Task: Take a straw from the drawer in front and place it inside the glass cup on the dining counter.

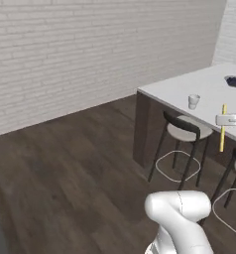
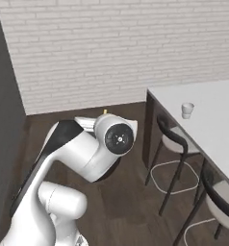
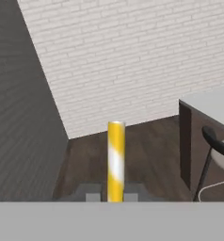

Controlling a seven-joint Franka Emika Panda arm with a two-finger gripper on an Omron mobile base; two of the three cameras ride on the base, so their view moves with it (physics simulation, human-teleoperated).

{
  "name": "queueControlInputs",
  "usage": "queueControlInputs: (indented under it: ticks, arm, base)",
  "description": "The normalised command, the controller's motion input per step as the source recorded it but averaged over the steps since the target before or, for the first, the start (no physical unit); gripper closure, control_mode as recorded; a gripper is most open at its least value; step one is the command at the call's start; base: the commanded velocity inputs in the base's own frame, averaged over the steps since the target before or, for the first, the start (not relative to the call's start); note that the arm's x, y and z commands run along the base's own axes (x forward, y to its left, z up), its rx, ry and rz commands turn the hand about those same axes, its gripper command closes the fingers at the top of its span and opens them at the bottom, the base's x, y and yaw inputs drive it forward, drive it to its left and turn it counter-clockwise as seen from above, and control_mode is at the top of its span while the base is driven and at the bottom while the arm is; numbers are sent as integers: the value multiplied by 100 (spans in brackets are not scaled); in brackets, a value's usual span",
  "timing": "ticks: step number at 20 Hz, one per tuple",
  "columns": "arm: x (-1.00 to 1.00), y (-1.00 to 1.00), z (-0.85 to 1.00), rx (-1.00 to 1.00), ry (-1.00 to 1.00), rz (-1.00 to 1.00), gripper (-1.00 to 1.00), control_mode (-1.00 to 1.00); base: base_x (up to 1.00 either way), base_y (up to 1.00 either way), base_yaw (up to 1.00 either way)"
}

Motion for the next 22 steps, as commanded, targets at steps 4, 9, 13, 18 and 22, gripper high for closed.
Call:
queueControlInputs:
  ticks: [4,9,13,18,22]
  arm:
    - [0,0,0,0,0,0,100,100]
    - [0,0,0,0,0,0,100,100]
    - [0,0,0,0,0,0,100,100]
    - [0,0,0,0,0,0,100,100]
    - [0,0,0,0,0,0,100,100]
  base:
    - [86,32,-45]
    - [79,35,-46]
    - [74,41,-48]
    - [72,49,-47]
    - [74,38,-47]
